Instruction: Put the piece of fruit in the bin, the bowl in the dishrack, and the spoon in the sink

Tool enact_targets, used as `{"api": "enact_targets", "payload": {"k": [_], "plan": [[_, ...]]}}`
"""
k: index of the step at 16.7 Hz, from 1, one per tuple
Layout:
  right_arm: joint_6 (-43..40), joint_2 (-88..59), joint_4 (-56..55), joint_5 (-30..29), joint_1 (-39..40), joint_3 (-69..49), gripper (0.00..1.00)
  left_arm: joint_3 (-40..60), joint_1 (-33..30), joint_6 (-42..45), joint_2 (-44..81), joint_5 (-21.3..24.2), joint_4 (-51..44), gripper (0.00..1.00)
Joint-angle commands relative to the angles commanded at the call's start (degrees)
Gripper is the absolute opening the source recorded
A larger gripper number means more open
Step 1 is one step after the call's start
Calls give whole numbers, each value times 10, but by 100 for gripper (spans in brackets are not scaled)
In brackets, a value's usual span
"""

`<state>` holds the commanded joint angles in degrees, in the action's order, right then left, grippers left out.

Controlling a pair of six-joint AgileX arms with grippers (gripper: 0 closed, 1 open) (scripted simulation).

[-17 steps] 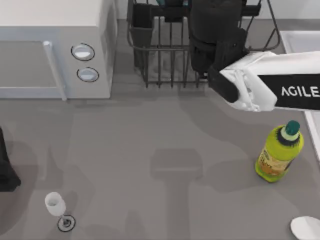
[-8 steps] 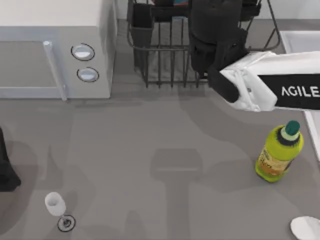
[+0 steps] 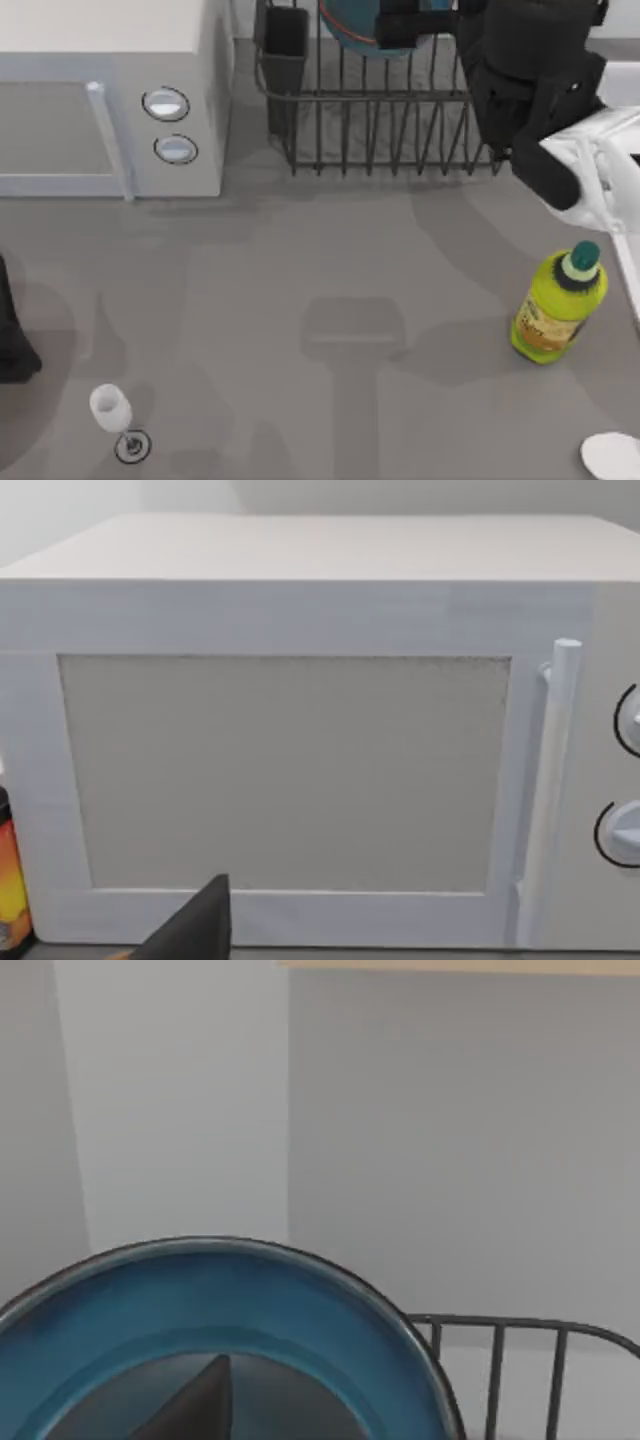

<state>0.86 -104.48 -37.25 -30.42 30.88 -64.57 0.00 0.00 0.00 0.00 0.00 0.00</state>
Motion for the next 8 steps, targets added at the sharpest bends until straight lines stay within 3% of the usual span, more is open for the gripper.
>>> {"api": "enact_targets", "payload": {"k": [8], "plan": [[1, 473, 132, 186, -142, 329, 100, 0, 0, 0, 0, 0, 0, 100]]}}
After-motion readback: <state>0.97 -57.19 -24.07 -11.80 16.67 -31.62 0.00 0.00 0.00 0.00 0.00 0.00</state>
